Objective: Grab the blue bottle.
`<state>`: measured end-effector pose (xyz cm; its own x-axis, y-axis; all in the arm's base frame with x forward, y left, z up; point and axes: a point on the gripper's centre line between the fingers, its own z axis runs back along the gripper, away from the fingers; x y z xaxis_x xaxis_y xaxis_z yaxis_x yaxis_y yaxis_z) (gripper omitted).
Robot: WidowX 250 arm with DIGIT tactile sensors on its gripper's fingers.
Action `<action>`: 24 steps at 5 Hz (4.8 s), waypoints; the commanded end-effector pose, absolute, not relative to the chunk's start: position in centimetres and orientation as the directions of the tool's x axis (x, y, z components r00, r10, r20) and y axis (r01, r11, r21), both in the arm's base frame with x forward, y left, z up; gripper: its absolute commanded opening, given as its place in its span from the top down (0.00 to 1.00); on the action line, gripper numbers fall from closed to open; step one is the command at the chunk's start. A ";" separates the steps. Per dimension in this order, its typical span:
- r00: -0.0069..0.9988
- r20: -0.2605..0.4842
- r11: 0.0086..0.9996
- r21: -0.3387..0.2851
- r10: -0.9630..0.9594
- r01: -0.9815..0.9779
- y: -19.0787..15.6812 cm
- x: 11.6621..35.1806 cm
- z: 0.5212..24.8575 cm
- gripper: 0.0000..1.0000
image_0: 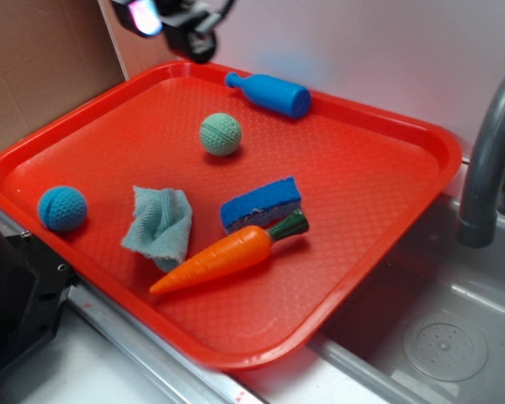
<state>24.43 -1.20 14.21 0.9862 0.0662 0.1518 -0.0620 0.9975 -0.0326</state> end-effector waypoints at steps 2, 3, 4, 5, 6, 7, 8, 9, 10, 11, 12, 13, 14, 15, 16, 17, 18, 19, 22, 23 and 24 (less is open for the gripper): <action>0.759 0.465 0.886 -0.147 0.455 -0.441 2.5 37.0 10.4 0.00; 0.766 0.458 0.888 -0.145 0.451 -0.437 2.7 37.1 9.4 0.00; 0.774 0.447 0.887 -0.119 0.449 -0.446 3.1 36.4 8.7 0.00; 0.784 0.423 0.881 -0.086 0.455 -0.465 3.4 35.7 7.6 0.00; 0.793 0.391 0.868 -0.032 0.468 -0.496 3.9 34.9 6.1 0.00; 0.800 0.346 0.849 0.022 0.489 -0.528 4.1 34.0 4.0 0.00; 0.805 0.260 0.836 -0.017 0.534 -0.549 4.3 32.5 3.8 0.00; 0.806 0.204 0.828 -0.048 0.556 -0.559 3.7 30.9 5.0 0.00; 0.811 0.150 0.824 -0.057 0.565 -0.563 3.0 29.9 4.7 0.00; 0.816 0.189 0.836 -0.066 0.546 -0.545 2.4 29.2 6.0 0.00; 0.779 0.349 0.843 -0.066 0.520 -0.533 2.1 29.7 7.8 0.00; 0.756 0.435 0.859 -0.091 0.489 -0.504 1.9 30.3 10.0 0.00; 0.757 0.450 0.863 -0.066 0.475 -0.502 2.9 31.8 10.1 0.00; 0.760 0.463 0.865 -0.030 0.456 -0.500 4.3 33.2 9.1 0.00; 0.743 0.466 0.849 -0.036 0.481 -0.527 4.6 34.1 8.4 0.00; 0.765 0.446 0.860 -0.023 0.464 -0.509 4.6 35.2 7.3 0.00; 0.775 0.434 0.864 -0.015 0.459 -0.504 4.5 35.9 6.5 0.00; 0.770 0.435 0.859 -0.018 0.467 -0.511 4.5 36.1 6.2 0.00; 0.778 0.360 0.836 -0.010 0.515 -0.549 5.5 35.3 3.8 0.00; 0.813 0.254 0.846 -0.043 0.525 -0.532 5.2 34.6 3.8 1.00; 0.847 0.124 0.856 -0.078 0.517 -0.511 4.6 32.9 5.4 1.00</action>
